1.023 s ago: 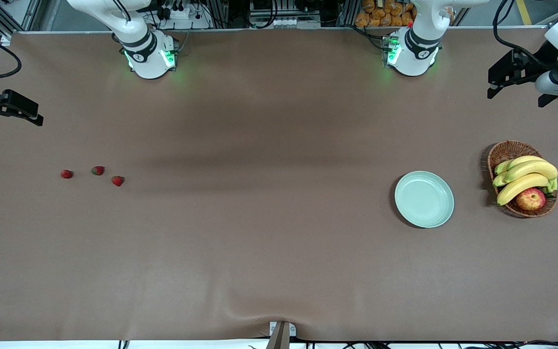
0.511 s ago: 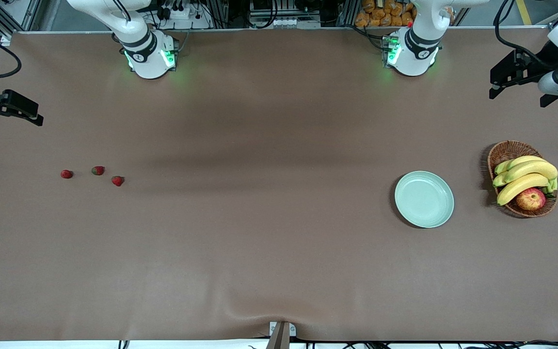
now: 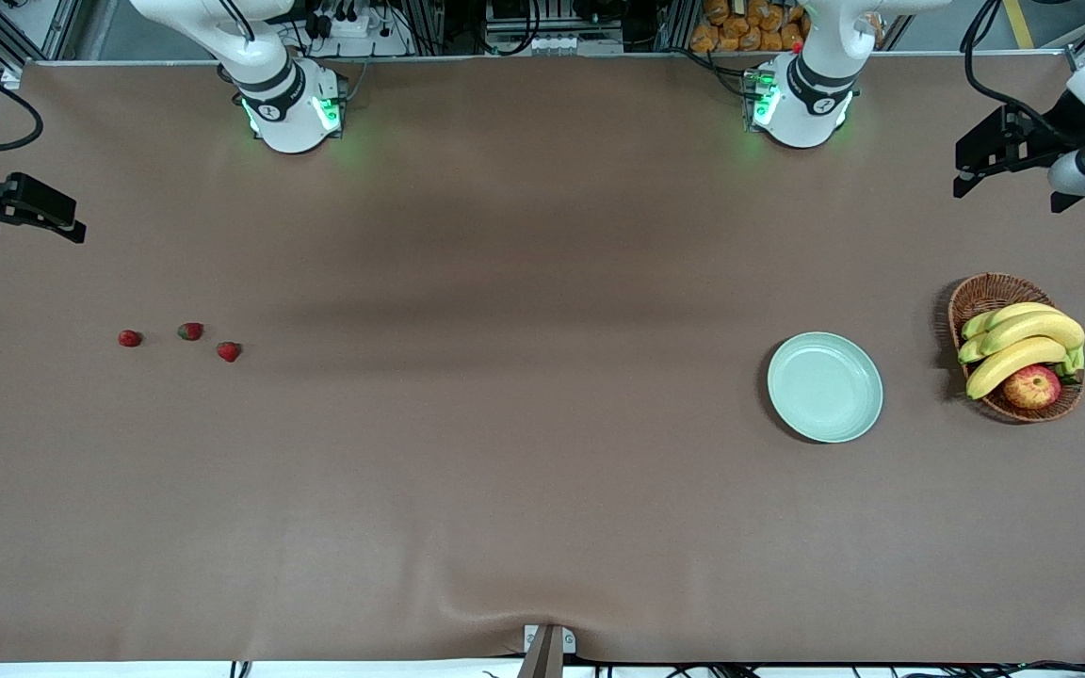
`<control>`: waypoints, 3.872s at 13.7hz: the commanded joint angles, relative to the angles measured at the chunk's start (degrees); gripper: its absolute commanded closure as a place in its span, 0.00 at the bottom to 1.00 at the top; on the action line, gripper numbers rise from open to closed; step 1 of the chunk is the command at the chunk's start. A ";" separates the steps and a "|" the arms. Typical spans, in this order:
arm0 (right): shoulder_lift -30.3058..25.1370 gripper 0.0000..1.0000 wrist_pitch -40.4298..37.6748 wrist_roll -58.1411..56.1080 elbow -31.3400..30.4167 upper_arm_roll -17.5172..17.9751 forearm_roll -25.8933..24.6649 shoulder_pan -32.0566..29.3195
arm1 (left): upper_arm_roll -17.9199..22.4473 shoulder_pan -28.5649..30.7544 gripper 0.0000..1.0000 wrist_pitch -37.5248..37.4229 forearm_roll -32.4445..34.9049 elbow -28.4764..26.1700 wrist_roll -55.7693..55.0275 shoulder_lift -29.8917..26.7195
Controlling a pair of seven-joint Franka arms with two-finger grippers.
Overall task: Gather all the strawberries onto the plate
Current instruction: 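Reach the right gripper down toward the three red strawberries, then grasp one red strawberry with the right gripper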
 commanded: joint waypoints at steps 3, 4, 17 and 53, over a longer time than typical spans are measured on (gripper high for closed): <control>0.64 0.00 -0.44 0.76 0.09 -0.07 0.70 -3.09 | -1.82 -0.38 0.00 -0.29 -0.88 -0.41 -0.29 0.30; 1.43 0.00 -0.52 0.67 0.09 -0.07 0.70 -3.27 | -2.26 -0.38 0.00 -0.55 -0.88 -0.58 -0.29 0.30; 14.45 0.00 17.73 -3.81 -11.14 -0.16 0.70 -5.03 | -4.81 -1.43 0.00 -0.64 -1.06 -1.56 0.15 3.73; 23.85 0.81 52.21 -3.99 -39.37 0.11 0.70 -4.76 | -5.52 -0.56 0.00 -0.37 -2.29 -2.70 -1.61 4.70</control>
